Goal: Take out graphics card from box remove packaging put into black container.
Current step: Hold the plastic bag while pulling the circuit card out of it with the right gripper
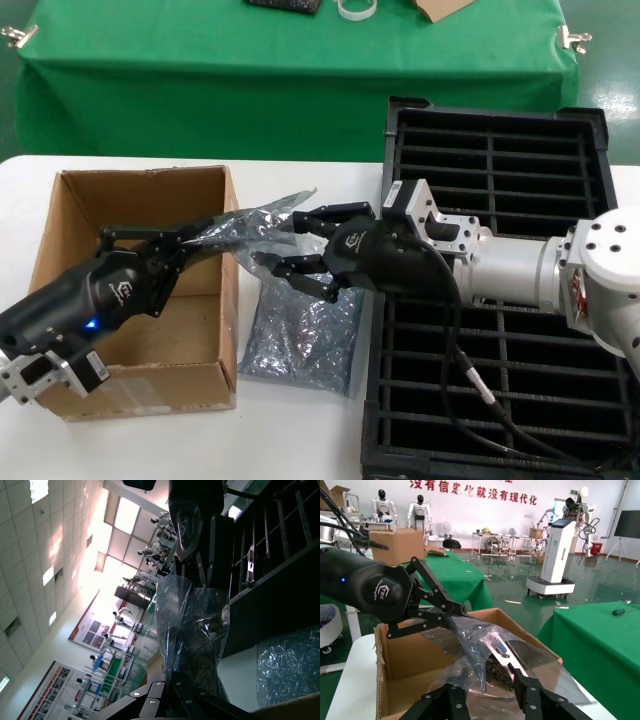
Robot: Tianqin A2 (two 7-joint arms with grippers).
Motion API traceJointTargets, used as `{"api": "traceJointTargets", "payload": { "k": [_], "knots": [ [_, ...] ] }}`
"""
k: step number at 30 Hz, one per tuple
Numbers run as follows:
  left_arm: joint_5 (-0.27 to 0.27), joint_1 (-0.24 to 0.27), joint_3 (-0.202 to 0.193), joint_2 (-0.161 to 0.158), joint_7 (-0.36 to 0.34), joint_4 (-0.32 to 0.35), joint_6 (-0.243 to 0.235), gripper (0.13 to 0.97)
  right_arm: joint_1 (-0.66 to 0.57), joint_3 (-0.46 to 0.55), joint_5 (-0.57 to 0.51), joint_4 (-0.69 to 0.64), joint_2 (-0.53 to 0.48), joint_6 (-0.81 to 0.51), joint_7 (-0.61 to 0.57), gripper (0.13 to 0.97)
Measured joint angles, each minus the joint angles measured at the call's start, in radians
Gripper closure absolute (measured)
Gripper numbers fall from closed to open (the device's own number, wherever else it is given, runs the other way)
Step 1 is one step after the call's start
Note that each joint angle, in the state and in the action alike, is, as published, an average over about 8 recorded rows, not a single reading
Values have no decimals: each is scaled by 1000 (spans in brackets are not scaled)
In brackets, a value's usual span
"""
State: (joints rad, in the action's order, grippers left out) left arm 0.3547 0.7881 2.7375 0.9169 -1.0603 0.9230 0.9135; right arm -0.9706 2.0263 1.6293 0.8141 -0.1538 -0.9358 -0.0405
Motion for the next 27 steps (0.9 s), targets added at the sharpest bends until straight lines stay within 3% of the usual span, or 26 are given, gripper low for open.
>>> {"api": "traceJointTargets", "payload": {
  "k": [20,27],
  "knots": [
    [-35,-12,10,9,-12,14,9,958,-7,-9,7,-24,4,0,-20,926],
    [-43,-11,10,11,-14,15,6,958,-11,-12,9,-36,3,-2,-27,922]
  ]
}}
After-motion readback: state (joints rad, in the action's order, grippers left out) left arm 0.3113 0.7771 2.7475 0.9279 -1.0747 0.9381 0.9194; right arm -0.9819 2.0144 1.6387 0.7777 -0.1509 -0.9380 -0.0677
